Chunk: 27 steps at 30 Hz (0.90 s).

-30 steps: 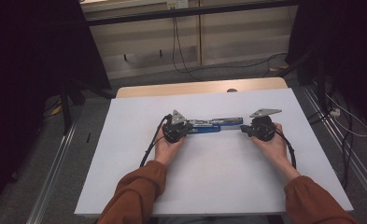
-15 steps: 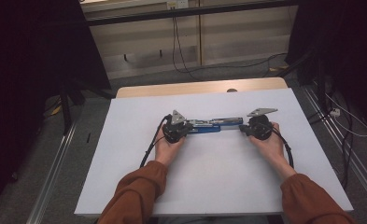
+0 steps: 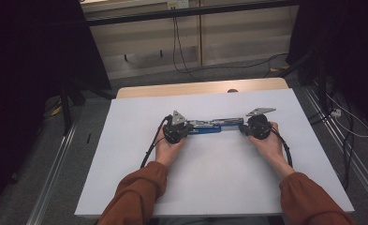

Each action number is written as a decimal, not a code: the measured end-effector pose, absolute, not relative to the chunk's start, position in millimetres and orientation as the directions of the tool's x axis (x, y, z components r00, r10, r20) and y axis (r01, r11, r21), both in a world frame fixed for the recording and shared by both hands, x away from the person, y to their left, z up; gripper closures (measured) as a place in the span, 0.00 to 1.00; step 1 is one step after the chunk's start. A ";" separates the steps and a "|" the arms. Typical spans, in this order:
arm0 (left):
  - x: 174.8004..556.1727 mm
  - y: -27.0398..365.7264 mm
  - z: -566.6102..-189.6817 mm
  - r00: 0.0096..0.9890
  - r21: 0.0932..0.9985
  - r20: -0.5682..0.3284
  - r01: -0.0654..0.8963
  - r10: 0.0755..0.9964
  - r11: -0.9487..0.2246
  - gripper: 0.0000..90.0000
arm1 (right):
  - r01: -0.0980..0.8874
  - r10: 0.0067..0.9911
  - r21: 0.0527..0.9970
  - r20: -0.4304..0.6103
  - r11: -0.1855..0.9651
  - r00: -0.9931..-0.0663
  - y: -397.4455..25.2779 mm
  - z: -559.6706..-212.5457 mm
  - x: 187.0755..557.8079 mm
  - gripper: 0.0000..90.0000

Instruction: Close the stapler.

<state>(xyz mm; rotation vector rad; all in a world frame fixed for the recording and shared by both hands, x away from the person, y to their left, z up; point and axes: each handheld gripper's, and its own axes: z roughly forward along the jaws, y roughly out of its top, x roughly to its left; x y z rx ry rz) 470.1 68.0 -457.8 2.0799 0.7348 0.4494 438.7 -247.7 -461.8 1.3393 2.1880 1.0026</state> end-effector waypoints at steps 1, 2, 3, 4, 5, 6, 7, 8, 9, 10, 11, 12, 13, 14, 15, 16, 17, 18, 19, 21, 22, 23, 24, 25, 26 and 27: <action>470.1 68.0 -457.7 0.762 0.823 0.049 0.335 0.645 -0.458 1.00 | 0.609 0.882 0.739 0.042 0.289 -0.470 -247.6 -461.6 438.9 1.00; 470.1 68.0 -457.8 0.762 0.824 0.047 0.336 0.646 -0.456 1.00 | 0.609 0.882 0.739 0.043 0.288 -0.469 -247.5 -461.6 439.2 1.00; 470.3 68.2 -457.7 0.761 0.824 0.049 0.335 0.647 -0.457 1.00 | 0.610 0.882 0.739 0.046 0.285 -0.468 -247.3 -461.8 439.6 1.00; 470.3 68.2 -457.7 0.761 0.824 0.048 0.335 0.647 -0.456 1.00 | 0.611 0.883 0.739 0.046 0.284 -0.467 -247.0 -461.8 439.8 1.00; 470.3 68.1 -457.7 0.761 0.824 0.049 0.335 0.646 -0.457 1.00 | 0.611 0.883 0.739 0.046 0.284 -0.466 -246.6 -461.7 440.1 1.00; 470.2 67.9 -457.8 0.762 0.824 0.047 0.336 0.646 -0.456 1.00 | 0.608 0.882 0.740 0.043 0.288 -0.470 -246.6 -461.8 440.7 1.00; 470.2 68.1 -457.6 0.763 0.822 0.049 0.336 0.645 -0.459 1.00 | 0.608 0.881 0.740 0.043 0.288 -0.471 -246.4 -461.8 440.9 1.00; 470.2 68.1 -457.7 0.761 0.824 0.048 0.335 0.647 -0.456 1.00 | 0.608 0.882 0.740 0.043 0.288 -0.470 -246.1 -461.8 441.0 1.00; 470.3 68.2 -457.7 0.761 0.824 0.049 0.335 0.647 -0.456 1.00 | 0.607 0.881 0.740 0.042 0.289 -0.471 -246.0 -461.9 441.2 1.00; 470.2 68.0 -457.8 0.761 0.825 0.044 0.338 0.647 -0.454 1.00 | 0.609 0.882 0.739 0.044 0.287 -0.469 -245.7 -461.8 441.1 1.00; 470.3 68.2 -457.7 0.762 0.824 0.044 0.339 0.646 -0.455 1.00 | 0.608 0.881 0.740 0.043 0.288 -0.470 -245.5 -461.8 441.3 1.00; 470.3 68.1 -457.8 0.761 0.824 0.044 0.339 0.648 -0.454 1.00 | 0.608 0.882 0.741 0.044 0.287 -0.470 -245.4 -461.9 441.3 1.00; 470.1 67.9 -457.8 0.760 0.825 0.043 0.339 0.648 -0.453 1.00 | 0.607 0.882 0.742 0.045 0.285 -0.469 -245.3 -462.1 441.2 1.00; 470.2 68.0 -457.7 0.760 0.824 0.047 0.337 0.649 -0.455 1.00 | 0.607 0.882 0.743 0.047 0.283 -0.469 -244.9 -462.2 441.1 1.00; 470.2 68.0 -457.6 0.760 0.824 0.048 0.337 0.648 -0.455 1.00 | 0.608 0.882 0.743 0.049 0.281 -0.468 -244.6 -462.2 441.0 1.00; 470.3 68.0 -457.6 0.760 0.824 0.048 0.336 0.648 -0.455 1.00 | 0.607 0.882 0.744 0.049 0.281 -0.468 -244.3 -462.1 440.9 1.00; 470.3 68.1 -457.7 0.761 0.824 0.044 0.339 0.647 -0.455 1.00 | 0.606 0.882 0.745 0.049 0.281 -0.469 -244.3 -462.0 440.9 1.00; 470.2 68.1 -457.7 0.760 0.824 0.044 0.339 0.648 -0.454 1.00 | 0.602 0.881 0.747 0.048 0.282 -0.471 -244.3 -461.9 441.1 1.00; 470.1 67.9 -457.8 0.760 0.825 0.043 0.339 0.648 -0.453 1.00 | 0.599 0.880 0.749 0.047 0.281 -0.472 -244.4 -461.7 441.1 1.00; 470.2 68.1 -457.7 0.761 0.824 0.048 0.336 0.648 -0.455 1.00 | 0.597 0.880 0.752 0.048 0.280 -0.473 -244.7 -461.0 440.9 1.00; 470.2 68.1 -457.7 0.761 0.824 0.048 0.336 0.647 -0.456 1.00 | 0.595 0.880 0.754 0.049 0.278 -0.473 -244.8 -460.7 440.7 1.00; 470.2 68.1 -457.7 0.761 0.824 0.048 0.335 0.647 -0.456 1.00 | 0.595 0.879 0.754 0.049 0.278 -0.474 -245.0 -460.3 440.6 1.00; 470.1 67.9 -457.9 0.761 0.825 0.044 0.338 0.647 -0.454 1.00 | 0.595 0.880 0.755 0.051 0.276 -0.473 -244.9 -460.0 440.6 1.00; 470.1 67.9 -457.8 0.761 0.825 0.044 0.338 0.647 -0.454 1.00 | 0.594 0.880 0.756 0.051 0.275 -0.472 -244.9 -459.8 440.5 1.00; 470.0 67.9 -457.8 0.761 0.825 0.045 0.338 0.647 -0.454 1.00 | 0.594 0.879 0.756 0.052 0.275 -0.473 -245.0 -459.6 440.4 1.00; 470.0 68.0 -457.7 0.762 0.823 0.049 0.336 0.646 -0.458 1.00 | 0.594 0.879 0.756 0.052 0.275 -0.473 -244.9 -459.5 440.4 1.00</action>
